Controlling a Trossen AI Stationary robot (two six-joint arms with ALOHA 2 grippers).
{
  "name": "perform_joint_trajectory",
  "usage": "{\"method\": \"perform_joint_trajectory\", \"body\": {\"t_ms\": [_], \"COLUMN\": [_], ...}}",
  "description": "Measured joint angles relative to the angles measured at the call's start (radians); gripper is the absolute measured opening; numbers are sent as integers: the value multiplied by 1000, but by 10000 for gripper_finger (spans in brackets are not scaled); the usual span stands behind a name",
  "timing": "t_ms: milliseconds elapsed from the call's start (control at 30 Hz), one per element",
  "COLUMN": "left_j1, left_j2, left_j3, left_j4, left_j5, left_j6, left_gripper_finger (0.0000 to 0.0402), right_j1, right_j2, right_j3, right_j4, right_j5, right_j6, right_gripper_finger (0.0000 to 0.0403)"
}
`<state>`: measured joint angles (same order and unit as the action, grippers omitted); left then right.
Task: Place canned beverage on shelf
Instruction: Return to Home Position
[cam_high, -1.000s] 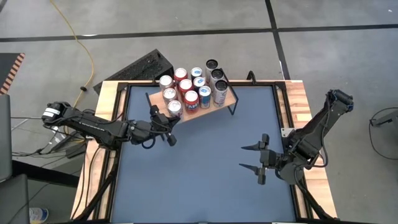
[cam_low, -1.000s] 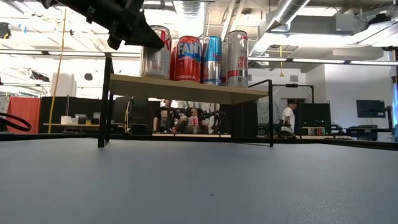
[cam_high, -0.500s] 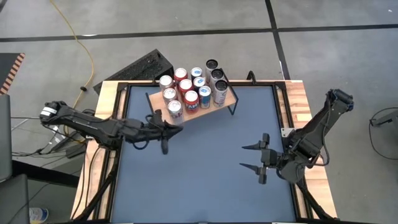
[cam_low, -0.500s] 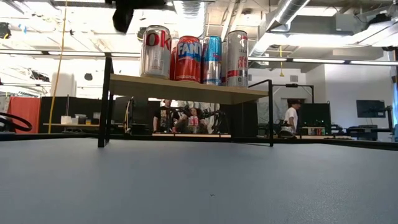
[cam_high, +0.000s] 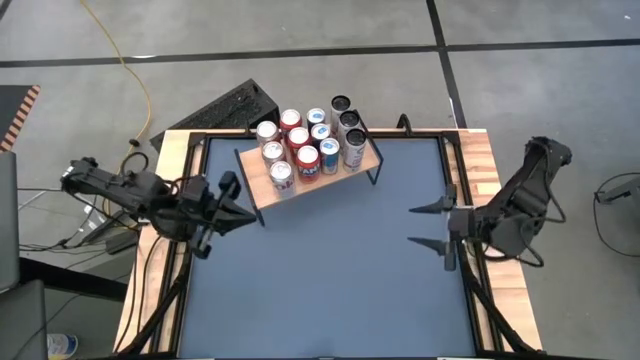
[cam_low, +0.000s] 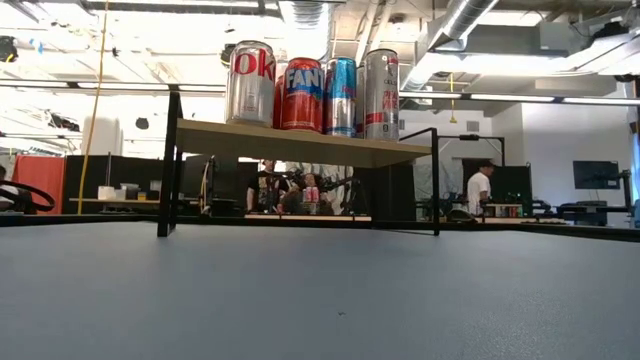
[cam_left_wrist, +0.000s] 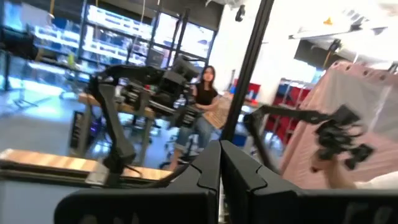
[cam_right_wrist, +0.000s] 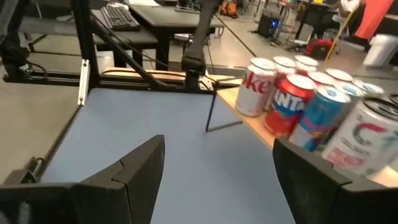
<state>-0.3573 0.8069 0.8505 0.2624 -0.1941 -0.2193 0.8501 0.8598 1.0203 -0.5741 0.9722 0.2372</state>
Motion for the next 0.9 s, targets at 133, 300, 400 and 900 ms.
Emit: {"method": "perform_joint_trajectory", "body": {"t_ms": [133, 300, 400, 900], "left_j1": [3, 2, 2, -27], "left_j2": [-55, -145, -171, -193], "left_j3": [0, 0, -6, -190], "left_j4": [-32, -193, -256, -109], "left_j5": [6, 65, 99, 187], "left_j6": [-39, 44, 43, 49], "left_gripper_finger": [2, 9, 9, 8], "right_j1": [-23, -25, -5, 7], "right_j2": [-97, -238, -313, -752], "right_j3": [0, -33, -93, -533], "right_j4": [-42, -59, -55, 390], "right_j5": [3, -25, -29, -185], "right_j6": [74, 115, 126, -104], "right_gripper_finger": [292, 292, 292, 292]}}
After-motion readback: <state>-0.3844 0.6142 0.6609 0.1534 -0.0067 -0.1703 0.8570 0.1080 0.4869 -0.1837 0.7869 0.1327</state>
